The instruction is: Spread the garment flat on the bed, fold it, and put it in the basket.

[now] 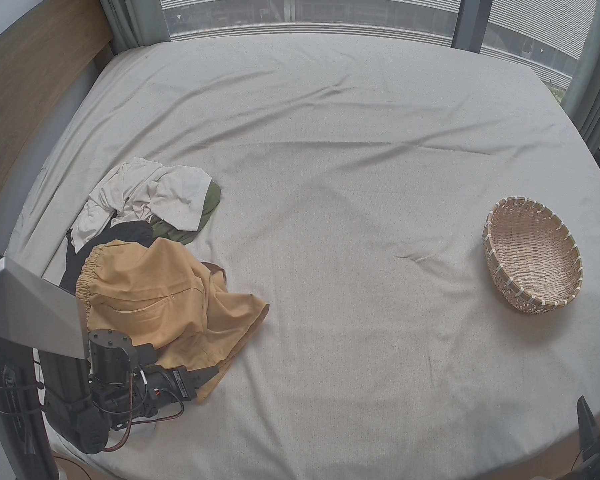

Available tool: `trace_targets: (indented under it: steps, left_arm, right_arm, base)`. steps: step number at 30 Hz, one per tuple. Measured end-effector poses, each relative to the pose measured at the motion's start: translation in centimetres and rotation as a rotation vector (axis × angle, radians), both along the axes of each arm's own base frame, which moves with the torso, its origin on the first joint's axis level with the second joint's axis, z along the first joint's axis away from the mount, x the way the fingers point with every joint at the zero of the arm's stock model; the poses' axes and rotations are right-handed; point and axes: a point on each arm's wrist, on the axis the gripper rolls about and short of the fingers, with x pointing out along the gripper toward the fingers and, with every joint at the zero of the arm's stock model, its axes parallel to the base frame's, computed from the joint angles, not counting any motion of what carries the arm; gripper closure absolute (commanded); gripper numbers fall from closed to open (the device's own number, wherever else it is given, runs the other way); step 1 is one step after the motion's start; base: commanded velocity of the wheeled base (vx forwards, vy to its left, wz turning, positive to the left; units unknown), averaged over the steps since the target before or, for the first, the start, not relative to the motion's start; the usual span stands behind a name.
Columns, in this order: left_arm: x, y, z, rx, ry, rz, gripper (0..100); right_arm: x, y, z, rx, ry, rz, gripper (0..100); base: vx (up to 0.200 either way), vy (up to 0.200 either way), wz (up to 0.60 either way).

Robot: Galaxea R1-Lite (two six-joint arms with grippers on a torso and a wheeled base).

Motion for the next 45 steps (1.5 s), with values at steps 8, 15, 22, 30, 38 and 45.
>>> trace_targets:
  steps: [8,15,22,30,38,45]
  left_arm:
    - [0.3,-1.8,0.4,-0.061,-0.008,-0.027,100]
    - [1.8,-4.6,1.8,-0.133,-0.101,-0.086,100]
    - [2.8,-8.4,3.4,-0.238,-0.178,-0.168,100]
    - [3.2,-12.0,5.0,-0.302,-0.241,-0.255,100]
    - [3.5,-15.0,5.8,-0.314,-0.234,-0.319,100]
    - [3.7,-17.8,6.1,-0.315,-0.225,-0.364,100]
  right_arm:
    - [0.0,0.0,0.0,0.000,0.000,-0.001,0]
    - [0.0,0.0,0.0,0.000,0.000,-0.001,0]
    - [0.0,0.0,0.0,0.000,0.000,0.000,0]
    - [0.0,0.0,0.0,0.000,0.000,0.001,0]
    - [0.0,0.0,0.0,0.000,0.000,0.000,0]
    - [0.0,0.0,0.0,0.000,0.000,0.000,0]
  base:
    - [0.000,0.000,0.00]
    - [0.000,0.000,0.00]
    - [0.000,0.000,0.00]
    - [0.000,0.000,0.00]
    - [0.000,0.000,0.00]
    - [0.000,0.000,0.00]
